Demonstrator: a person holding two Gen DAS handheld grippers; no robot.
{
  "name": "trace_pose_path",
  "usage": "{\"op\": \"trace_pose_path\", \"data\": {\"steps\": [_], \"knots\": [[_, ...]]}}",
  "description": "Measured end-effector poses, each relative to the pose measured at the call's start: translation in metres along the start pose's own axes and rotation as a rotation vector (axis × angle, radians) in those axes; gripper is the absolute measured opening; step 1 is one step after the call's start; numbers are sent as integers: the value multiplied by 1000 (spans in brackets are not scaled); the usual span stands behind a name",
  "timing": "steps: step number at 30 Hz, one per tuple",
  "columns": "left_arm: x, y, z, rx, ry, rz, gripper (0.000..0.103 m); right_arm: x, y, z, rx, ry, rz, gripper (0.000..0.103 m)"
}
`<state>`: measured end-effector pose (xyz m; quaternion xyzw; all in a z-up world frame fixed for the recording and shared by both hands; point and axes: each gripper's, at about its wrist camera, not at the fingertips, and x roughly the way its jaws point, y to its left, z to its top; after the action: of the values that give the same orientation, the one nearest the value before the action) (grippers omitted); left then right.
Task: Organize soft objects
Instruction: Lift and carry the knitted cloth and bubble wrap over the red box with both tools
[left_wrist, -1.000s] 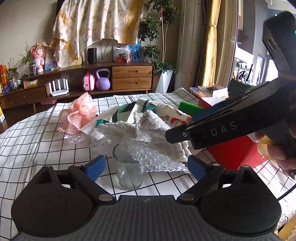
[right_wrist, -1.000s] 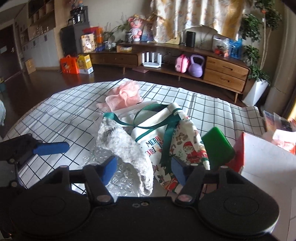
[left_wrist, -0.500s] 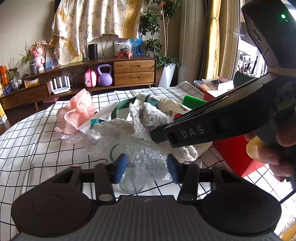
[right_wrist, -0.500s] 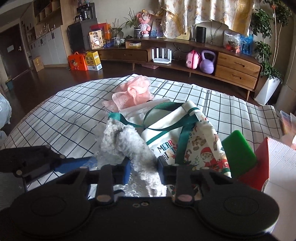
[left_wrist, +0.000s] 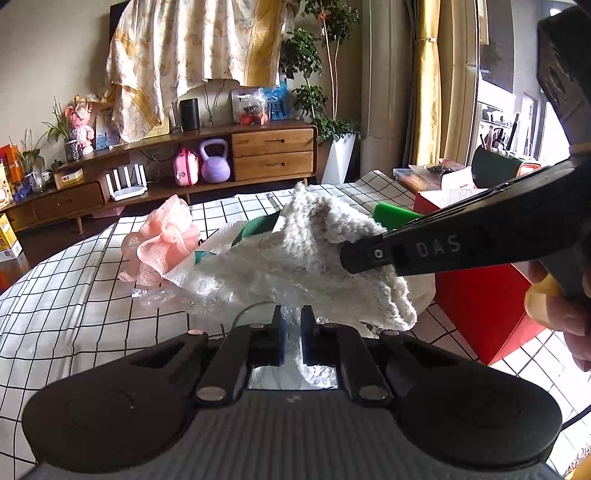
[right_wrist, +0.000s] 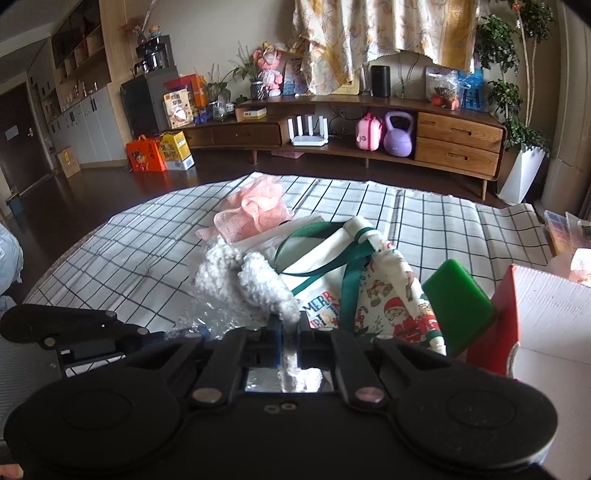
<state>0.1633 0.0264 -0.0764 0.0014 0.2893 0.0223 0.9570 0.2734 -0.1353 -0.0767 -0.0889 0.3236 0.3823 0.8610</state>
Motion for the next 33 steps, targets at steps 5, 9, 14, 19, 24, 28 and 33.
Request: {"op": "trace_pose_path", "data": {"steps": [5,9,14,19,24,28,33], "knots": [[-6,0,9,-5,-22,4,4,-18,-3,3,7,-43,-37,5],[-16,-3,22,2,-58,-11,4,-38,-8,6,11,-81,-59,5],[-29,-8,39,36,-102,-18,4,-66,-16,12,15,-131,-108,5],[-39,-12,58,42,-131,-36,4,-100,-27,17,21,-174,-161,5],[-49,-21,79,52,-141,-88,3,-133,-44,17,31,-208,-224,5],[-51,-30,94,61,-145,-122,3,-156,-59,12,48,-231,-281,5],[-47,-28,108,53,-116,-160,4,-173,-82,-1,87,-241,-330,5]]}}
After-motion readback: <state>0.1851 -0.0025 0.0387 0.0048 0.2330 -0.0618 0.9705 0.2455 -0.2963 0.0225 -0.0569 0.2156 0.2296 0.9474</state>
